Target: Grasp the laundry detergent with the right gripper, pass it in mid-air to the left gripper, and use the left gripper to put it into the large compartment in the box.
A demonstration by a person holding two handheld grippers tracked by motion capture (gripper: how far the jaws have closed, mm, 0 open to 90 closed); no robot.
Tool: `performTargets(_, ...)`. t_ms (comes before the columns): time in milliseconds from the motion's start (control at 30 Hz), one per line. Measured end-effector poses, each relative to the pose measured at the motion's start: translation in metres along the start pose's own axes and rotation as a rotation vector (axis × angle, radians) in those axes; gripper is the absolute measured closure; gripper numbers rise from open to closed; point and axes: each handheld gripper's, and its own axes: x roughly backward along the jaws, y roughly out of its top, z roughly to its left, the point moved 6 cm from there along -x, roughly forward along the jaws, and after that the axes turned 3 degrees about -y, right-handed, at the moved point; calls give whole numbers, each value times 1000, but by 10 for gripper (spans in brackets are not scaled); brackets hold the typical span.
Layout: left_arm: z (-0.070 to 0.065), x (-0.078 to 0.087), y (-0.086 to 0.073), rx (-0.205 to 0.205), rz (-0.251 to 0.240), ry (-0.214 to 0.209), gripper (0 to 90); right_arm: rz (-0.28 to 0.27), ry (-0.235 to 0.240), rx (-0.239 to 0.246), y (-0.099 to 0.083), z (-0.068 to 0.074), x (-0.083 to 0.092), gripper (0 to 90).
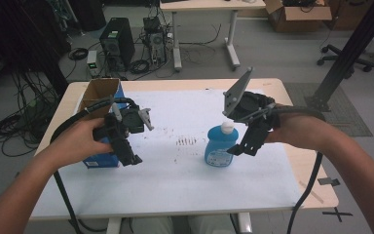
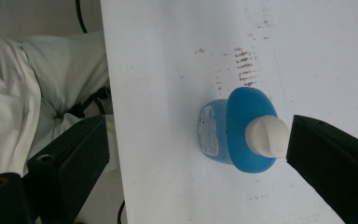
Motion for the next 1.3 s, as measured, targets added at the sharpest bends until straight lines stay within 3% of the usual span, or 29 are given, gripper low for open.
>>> performTargets(600, 3, 5, 13, 14, -11, 9, 47, -44, -25, -16, -16, -21, 13, 52)
performTargets(933, 4, 9, 19, 16, -17, 15, 47, -61, -29, -50, -31, -36, 23, 50)
performTargets(1300, 7, 5, 22, 16, -27, 13, 47, -104, -17, -61, -49, -43, 14, 48)
